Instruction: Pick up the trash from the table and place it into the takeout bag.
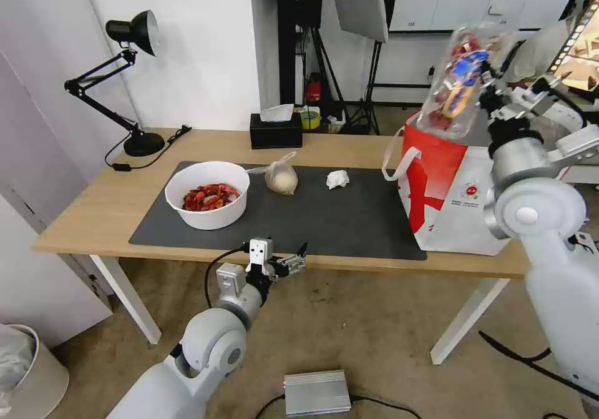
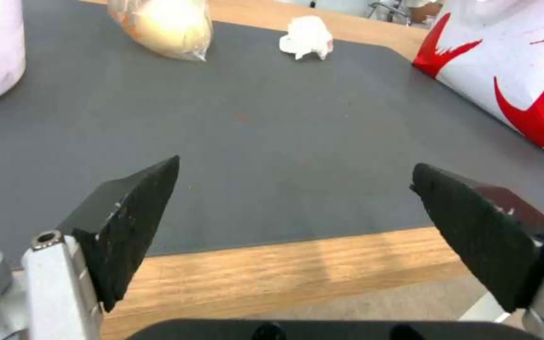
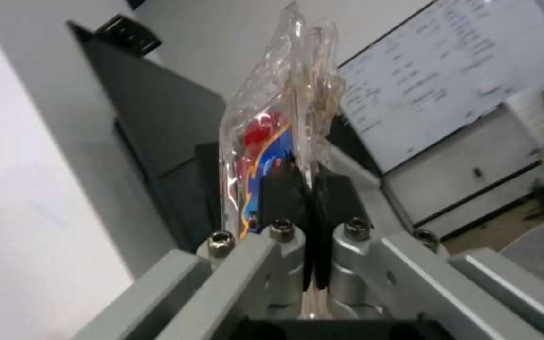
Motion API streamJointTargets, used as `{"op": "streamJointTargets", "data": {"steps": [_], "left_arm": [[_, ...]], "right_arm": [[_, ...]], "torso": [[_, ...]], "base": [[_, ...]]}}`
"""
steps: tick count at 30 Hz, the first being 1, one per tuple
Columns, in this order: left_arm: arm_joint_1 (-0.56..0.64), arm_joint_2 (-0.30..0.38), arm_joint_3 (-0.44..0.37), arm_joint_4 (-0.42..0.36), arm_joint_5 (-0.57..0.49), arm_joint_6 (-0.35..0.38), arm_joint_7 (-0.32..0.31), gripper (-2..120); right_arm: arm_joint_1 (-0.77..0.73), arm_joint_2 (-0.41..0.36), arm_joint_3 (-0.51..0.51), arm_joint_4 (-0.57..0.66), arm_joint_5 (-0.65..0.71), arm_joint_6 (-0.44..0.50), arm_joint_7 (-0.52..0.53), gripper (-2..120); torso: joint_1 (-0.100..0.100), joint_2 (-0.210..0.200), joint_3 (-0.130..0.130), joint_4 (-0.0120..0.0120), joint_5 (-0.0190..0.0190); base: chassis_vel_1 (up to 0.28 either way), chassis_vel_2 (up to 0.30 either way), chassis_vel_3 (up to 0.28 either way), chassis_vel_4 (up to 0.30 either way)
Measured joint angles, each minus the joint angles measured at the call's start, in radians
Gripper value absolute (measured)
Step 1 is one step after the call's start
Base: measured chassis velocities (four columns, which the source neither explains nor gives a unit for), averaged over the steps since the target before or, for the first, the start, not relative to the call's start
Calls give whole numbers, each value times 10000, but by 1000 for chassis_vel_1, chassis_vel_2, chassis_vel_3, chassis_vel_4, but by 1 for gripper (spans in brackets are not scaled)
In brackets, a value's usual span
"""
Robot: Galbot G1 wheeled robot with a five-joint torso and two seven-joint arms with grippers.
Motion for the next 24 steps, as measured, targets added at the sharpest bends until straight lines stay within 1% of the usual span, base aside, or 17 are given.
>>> {"op": "streamJointTargets", "data": {"steps": [3,6,9,12,24], "left_arm": [[-4,-13,2,35,5,0,4,100],[-6,-28,9,57,12,-3,5,100],[-43,-85,62,123,25,-10,7,100],[-69,-113,102,144,32,-14,7,100],[-137,-105,149,191,22,-25,12,100]], "right_arm": [[168,17,-77,-270,-543,23,379,0],[176,31,-103,-352,-724,16,497,0],[174,71,-222,-559,-1260,-156,768,0],[173,108,-253,-666,-1489,-278,910,0],[239,212,-349,-939,-1590,-324,972,0]], "torso": [[0,0,-1,-1,0],[0,0,-1,-1,0],[0,0,-2,-1,0],[0,0,-1,-1,0],[0,0,-1,-1,0]], "base": [[0,0,0,0],[0,0,0,0],[0,0,0,0],[0,0,0,0],[0,0,0,0]]}}
